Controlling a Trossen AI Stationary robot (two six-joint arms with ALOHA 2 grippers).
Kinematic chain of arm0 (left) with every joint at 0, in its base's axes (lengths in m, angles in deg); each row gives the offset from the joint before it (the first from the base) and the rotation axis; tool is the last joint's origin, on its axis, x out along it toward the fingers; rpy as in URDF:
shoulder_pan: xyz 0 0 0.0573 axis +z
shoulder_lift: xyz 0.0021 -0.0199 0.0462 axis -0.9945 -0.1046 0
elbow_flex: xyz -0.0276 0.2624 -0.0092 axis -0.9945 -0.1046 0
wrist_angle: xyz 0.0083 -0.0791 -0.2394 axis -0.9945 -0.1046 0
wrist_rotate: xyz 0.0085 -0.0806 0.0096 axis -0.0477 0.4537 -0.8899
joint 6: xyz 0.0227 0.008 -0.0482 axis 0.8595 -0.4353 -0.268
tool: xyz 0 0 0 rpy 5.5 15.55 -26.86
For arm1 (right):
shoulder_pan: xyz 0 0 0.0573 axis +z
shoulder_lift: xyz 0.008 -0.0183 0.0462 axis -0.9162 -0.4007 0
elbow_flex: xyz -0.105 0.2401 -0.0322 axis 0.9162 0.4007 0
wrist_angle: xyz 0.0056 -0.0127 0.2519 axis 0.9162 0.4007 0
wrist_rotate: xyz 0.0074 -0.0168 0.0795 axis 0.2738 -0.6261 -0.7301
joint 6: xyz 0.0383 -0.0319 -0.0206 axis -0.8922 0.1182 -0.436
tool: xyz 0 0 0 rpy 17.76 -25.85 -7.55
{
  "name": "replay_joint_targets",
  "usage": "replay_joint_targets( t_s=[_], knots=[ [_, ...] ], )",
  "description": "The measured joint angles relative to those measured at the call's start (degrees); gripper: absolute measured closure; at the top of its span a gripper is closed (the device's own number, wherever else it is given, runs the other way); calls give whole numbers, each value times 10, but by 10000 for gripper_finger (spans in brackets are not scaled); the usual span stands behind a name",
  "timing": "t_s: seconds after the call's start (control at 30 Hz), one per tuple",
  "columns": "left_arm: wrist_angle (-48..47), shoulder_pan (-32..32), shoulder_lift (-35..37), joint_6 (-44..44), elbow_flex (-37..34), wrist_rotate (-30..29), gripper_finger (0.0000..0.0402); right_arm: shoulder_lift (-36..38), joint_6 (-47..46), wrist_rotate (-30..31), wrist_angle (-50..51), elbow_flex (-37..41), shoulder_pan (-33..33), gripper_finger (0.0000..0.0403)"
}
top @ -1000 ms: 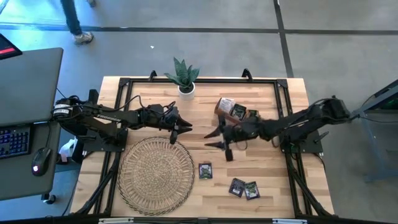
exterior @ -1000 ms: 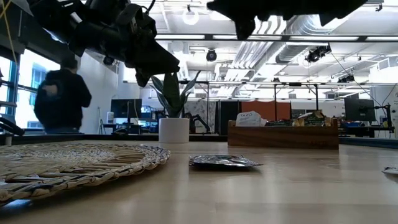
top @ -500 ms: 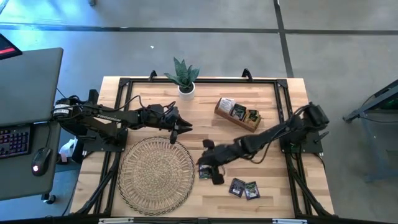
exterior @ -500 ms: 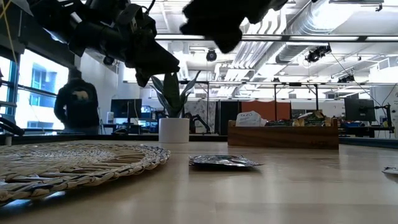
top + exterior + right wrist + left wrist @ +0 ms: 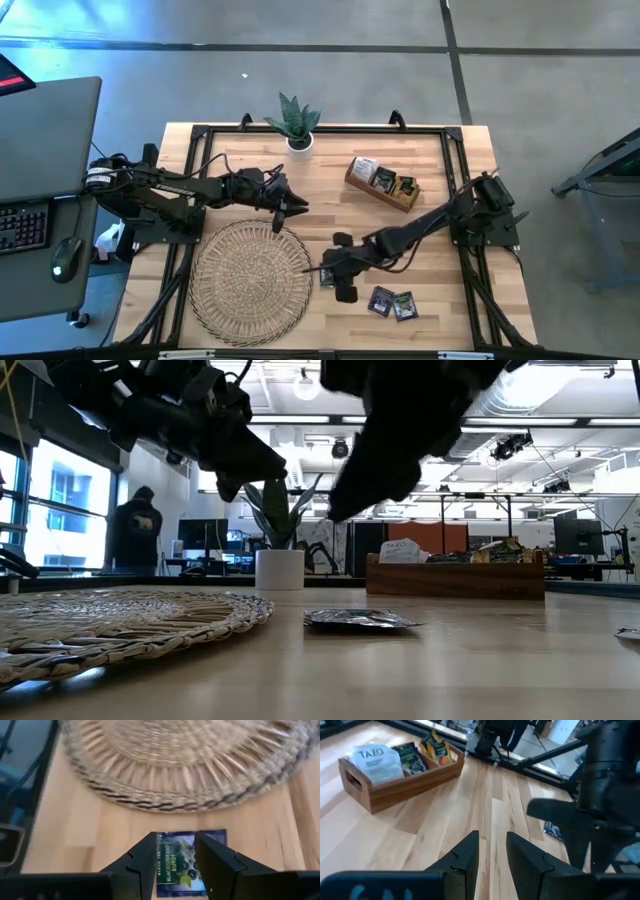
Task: Pick & Place Tea
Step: Put the black tea bag into the middle section of the wooden organizer
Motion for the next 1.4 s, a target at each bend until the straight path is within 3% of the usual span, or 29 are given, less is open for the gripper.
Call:
replay_joint_targets(
  t_s=[0.1, 0.43, 0.8, 1.13, 1.4],
  knots=[
    [-6, 0, 0, 0, 0, 0, 303, 0, -28, 29, 16, 13, 1, 274],
    [-9, 0, 0, 0, 0, 0, 303, -1, -84, 34, 13, 80, 0, 274],
    [-10, 0, 0, 0, 0, -2, 303, 0, 112, 23, -248, 172, 25, 274],
    [-10, 0, 0, 0, 0, -3, 303, 0, 124, 30, -207, 218, 1, 274],
    [-7, 0, 0, -1, 0, -4, 303, 5, 277, 91, -184, 217, -56, 274]
  ],
)
